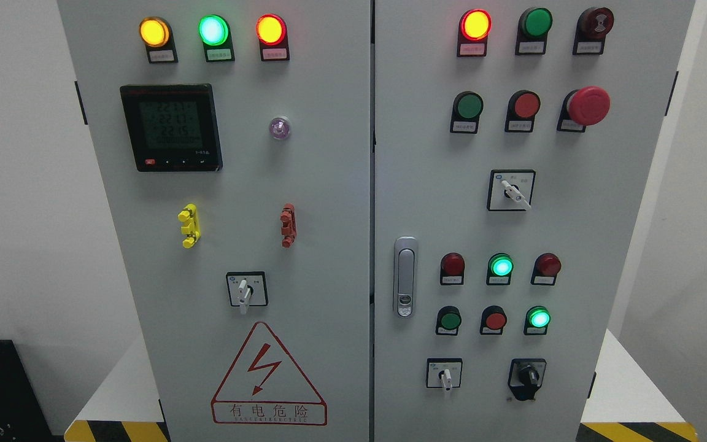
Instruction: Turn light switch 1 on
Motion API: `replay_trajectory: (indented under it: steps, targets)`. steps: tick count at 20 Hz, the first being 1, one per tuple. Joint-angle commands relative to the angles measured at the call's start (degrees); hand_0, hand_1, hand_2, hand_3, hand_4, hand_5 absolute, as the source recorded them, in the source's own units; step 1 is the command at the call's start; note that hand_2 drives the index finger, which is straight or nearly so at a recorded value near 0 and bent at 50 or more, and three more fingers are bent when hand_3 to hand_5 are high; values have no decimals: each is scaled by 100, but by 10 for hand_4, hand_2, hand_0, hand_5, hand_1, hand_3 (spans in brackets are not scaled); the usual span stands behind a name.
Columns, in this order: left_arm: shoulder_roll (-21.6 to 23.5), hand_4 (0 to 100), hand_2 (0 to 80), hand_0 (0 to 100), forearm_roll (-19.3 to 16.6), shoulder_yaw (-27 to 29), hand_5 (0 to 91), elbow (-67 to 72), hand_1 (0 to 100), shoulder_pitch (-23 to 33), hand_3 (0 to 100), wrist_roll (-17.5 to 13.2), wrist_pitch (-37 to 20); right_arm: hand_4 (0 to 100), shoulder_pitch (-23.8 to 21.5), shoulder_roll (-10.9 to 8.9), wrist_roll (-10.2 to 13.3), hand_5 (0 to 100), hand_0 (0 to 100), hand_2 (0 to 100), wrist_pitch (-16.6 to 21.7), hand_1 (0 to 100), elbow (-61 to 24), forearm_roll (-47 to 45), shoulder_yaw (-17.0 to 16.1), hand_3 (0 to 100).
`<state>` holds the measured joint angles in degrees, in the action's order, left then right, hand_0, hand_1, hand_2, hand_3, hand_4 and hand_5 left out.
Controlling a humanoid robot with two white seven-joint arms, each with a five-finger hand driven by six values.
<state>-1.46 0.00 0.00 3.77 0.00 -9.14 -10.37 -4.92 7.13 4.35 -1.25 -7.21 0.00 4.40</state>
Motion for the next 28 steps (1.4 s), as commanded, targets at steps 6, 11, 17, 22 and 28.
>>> replay_trajectory:
  steps: [6,11,17,22,28]
  targets:
    - [-39,0,0,196,123,-105,0,-25,0,202,0,-18,-9,0,0,-1,-4,0,0,0,2,0,0,-141,0,0]
    - [-47,0,0,195,123,-105,0,-604,0,359,0,166,18,0,0,-1,-4,0,0,0,2,0,0,-141,0,0]
    - [31,0,0,199,105,-105,0,-1921,0,834,0,211,-35,0,0,-1,-4,0,0,0,2,0,0,-141,0,0]
    - [286,0,0,222,79,-88,0,-3468,0,1353,0,210,-613,0,0,-1,-4,0,0,0,2,0,0,-141,0,0]
    - [418,0,0,236,79,184,0,-5778,0,1828,0,158,-984,0,0,-1,-4,0,0,0,2,0,0,-141,0,0]
